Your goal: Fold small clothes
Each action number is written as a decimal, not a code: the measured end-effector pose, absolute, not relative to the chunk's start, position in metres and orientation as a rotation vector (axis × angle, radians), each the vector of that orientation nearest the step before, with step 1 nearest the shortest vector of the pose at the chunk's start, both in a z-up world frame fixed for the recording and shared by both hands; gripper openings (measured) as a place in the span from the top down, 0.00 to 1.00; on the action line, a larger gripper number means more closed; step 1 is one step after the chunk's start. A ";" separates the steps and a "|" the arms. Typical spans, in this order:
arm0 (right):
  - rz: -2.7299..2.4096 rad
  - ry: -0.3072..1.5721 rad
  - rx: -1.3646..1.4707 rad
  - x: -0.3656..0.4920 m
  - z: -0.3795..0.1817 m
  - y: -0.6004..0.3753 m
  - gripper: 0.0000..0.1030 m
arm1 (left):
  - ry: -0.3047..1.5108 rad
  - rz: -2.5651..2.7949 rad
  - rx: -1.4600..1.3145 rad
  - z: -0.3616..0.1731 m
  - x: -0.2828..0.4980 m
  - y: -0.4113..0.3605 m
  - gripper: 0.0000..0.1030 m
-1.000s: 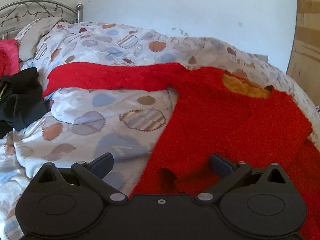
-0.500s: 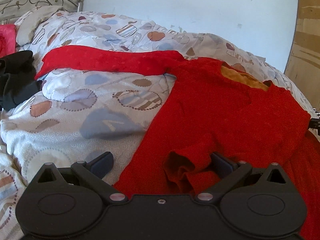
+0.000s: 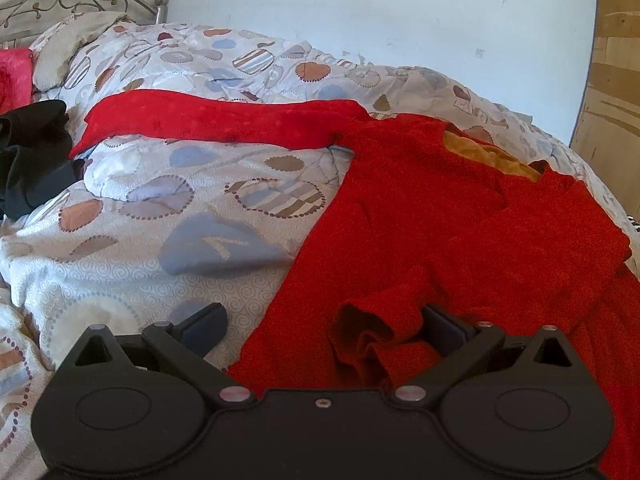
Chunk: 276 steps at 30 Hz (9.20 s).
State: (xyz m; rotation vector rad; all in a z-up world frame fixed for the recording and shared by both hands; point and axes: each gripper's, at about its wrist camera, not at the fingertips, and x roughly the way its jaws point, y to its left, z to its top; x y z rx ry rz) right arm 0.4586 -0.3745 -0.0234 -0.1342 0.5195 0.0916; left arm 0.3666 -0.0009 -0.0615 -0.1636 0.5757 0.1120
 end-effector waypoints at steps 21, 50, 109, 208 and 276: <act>0.100 0.540 -0.073 0.462 -0.032 -0.380 0.97 | 0.565 0.078 -0.215 -0.056 0.361 0.008 0.00; 0.455 0.488 0.130 0.343 -0.012 -0.291 0.00 | 0.463 0.372 -0.591 -0.024 0.519 0.286 0.06; 0.200 0.439 0.308 0.257 -0.018 -0.376 0.00 | 0.365 -0.755 0.256 -0.010 0.376 -0.055 0.80; 0.193 0.602 -0.204 0.263 -0.028 -0.308 0.00 | 0.745 -0.065 -0.032 -0.046 0.314 0.093 0.01; 0.566 0.479 -0.409 0.132 -0.019 -0.261 0.45 | 0.619 -0.435 0.272 -0.058 0.186 -0.001 0.01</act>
